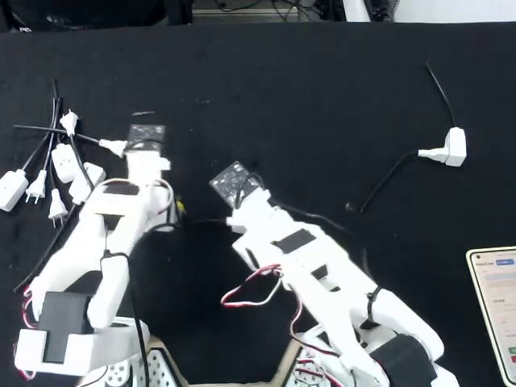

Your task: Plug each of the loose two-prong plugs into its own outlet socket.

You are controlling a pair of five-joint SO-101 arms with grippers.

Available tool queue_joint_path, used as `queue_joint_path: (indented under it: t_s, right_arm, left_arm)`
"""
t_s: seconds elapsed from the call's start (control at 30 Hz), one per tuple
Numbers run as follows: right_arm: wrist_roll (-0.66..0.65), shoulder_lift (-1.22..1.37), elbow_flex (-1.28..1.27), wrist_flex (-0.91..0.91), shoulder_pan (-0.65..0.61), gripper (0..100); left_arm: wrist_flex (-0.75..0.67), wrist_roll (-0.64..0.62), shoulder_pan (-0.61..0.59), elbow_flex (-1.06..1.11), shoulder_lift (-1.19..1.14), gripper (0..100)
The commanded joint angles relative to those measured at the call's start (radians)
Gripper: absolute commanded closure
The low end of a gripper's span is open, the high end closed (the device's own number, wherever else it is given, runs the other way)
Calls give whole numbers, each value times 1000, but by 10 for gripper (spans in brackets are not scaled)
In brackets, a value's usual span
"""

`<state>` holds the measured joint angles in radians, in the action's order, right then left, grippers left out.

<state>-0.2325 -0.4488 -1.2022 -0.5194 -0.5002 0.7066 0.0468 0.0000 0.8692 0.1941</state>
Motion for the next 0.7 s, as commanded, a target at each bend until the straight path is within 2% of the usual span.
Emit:
queue_joint_path:
  t_s: [0.0, 0.17, 0.27, 0.47, 0.67]
  right_arm:
    - [3, -47, 54, 2, 21, 987]
    - [3, -107, 38, -6, 26, 987]
    - [3, -186, -2, -5, 26, 987]
    - [3, -395, -102, 2, 26, 987]
    - [68, -481, -173, 69, 29, 987]
  left_arm:
    - [89, 32, 50, -59, 26, 791]
    - [143, 31, 22, -94, 28, 791]
    - [164, 21, -45, -120, 28, 791]
    - [287, -92, -213, -236, 28, 791]
    - [358, -87, -262, -277, 28, 791]
